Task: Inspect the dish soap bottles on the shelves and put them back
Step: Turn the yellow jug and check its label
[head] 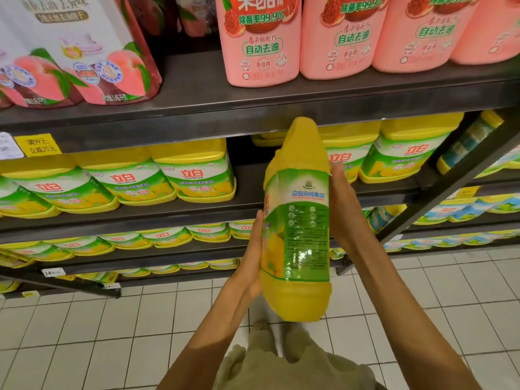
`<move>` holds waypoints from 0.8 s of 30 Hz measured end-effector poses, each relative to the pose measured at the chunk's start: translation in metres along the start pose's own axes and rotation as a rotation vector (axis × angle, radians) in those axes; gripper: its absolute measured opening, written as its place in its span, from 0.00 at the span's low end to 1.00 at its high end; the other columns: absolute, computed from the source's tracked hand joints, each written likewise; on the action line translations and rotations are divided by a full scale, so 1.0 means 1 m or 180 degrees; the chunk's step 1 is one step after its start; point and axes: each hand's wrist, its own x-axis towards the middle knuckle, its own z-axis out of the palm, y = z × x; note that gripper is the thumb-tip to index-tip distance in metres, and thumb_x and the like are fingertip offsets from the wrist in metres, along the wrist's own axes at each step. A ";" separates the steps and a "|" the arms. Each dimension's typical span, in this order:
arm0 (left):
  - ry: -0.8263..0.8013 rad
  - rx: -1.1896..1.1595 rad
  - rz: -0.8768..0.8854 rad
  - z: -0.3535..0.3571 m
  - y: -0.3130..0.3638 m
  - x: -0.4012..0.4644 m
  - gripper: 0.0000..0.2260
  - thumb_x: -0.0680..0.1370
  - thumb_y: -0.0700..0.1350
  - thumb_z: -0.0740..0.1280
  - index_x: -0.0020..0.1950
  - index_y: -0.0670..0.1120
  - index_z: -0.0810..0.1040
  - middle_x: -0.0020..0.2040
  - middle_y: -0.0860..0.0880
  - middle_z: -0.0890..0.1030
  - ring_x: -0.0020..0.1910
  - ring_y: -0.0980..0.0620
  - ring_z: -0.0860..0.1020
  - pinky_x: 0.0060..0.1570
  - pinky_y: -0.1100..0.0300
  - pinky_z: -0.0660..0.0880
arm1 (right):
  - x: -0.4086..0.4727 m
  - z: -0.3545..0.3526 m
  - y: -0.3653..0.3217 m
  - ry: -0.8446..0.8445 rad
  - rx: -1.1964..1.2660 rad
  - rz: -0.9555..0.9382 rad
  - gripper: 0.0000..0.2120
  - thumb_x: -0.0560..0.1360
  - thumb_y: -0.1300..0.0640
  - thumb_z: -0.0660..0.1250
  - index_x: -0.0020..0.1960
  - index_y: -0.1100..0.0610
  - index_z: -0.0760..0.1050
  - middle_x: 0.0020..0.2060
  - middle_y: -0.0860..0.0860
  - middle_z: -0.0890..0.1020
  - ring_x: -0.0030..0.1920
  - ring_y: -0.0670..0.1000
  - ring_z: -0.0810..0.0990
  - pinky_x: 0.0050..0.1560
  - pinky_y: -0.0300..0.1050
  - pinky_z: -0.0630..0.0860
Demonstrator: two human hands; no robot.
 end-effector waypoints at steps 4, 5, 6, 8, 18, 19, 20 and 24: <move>-0.0139 0.0787 0.0092 0.034 0.004 -0.038 0.19 0.46 0.49 0.85 0.20 0.43 0.78 0.13 0.53 0.71 0.14 0.63 0.71 0.18 0.72 0.69 | 0.018 0.011 0.014 -0.0489 0.0886 0.0720 0.29 0.82 0.38 0.45 0.67 0.56 0.72 0.55 0.55 0.84 0.55 0.53 0.83 0.54 0.52 0.80; -0.0123 0.0496 0.0177 0.042 0.006 -0.044 0.22 0.39 0.45 0.85 0.14 0.41 0.73 0.13 0.50 0.70 0.12 0.60 0.70 0.15 0.69 0.68 | 0.018 0.013 0.015 -0.0516 0.1136 0.0814 0.30 0.81 0.37 0.50 0.67 0.59 0.73 0.57 0.58 0.82 0.56 0.55 0.82 0.57 0.53 0.79; -0.0131 0.0323 0.0267 0.045 0.006 -0.044 0.22 0.52 0.42 0.85 0.12 0.40 0.72 0.14 0.49 0.71 0.12 0.58 0.71 0.13 0.69 0.67 | 0.019 0.016 0.015 -0.0533 0.1290 0.0832 0.30 0.76 0.37 0.61 0.61 0.63 0.77 0.52 0.61 0.83 0.51 0.53 0.83 0.54 0.51 0.80; -0.0057 0.0184 0.0385 0.034 0.006 -0.037 0.33 0.81 0.39 0.58 0.14 0.41 0.74 0.15 0.49 0.73 0.14 0.58 0.73 0.14 0.69 0.68 | 0.023 0.017 0.013 -0.0289 0.1213 0.0702 0.22 0.60 0.45 0.80 0.35 0.65 0.81 0.30 0.59 0.82 0.29 0.47 0.83 0.33 0.40 0.81; -0.0138 0.1057 0.0814 -0.010 0.034 -0.027 0.26 0.71 0.68 0.64 0.63 0.53 0.78 0.61 0.47 0.81 0.61 0.47 0.79 0.58 0.51 0.77 | 0.021 0.001 -0.007 0.0505 0.0688 0.0438 0.26 0.71 0.44 0.71 0.66 0.53 0.74 0.56 0.57 0.83 0.53 0.59 0.83 0.47 0.54 0.82; 0.0153 0.1413 0.0926 -0.008 0.035 -0.025 0.27 0.68 0.67 0.69 0.62 0.54 0.77 0.60 0.49 0.82 0.59 0.48 0.80 0.60 0.48 0.76 | 0.020 0.001 -0.009 0.0602 0.0618 0.0427 0.23 0.74 0.45 0.70 0.65 0.53 0.75 0.56 0.57 0.83 0.52 0.59 0.84 0.46 0.53 0.82; 0.0412 0.1556 0.1022 -0.004 0.035 -0.026 0.27 0.65 0.64 0.73 0.60 0.54 0.77 0.58 0.49 0.83 0.58 0.48 0.81 0.61 0.44 0.75 | 0.019 0.001 -0.011 0.0654 0.0537 0.0433 0.19 0.75 0.45 0.69 0.62 0.52 0.76 0.54 0.56 0.84 0.50 0.57 0.84 0.44 0.51 0.82; 0.0440 0.0875 0.0871 -0.004 0.028 -0.025 0.25 0.67 0.55 0.75 0.61 0.49 0.77 0.57 0.43 0.83 0.56 0.42 0.81 0.59 0.42 0.75 | 0.014 0.000 -0.021 0.0538 0.0100 0.0507 0.07 0.76 0.45 0.68 0.50 0.46 0.75 0.44 0.50 0.85 0.43 0.52 0.85 0.39 0.49 0.82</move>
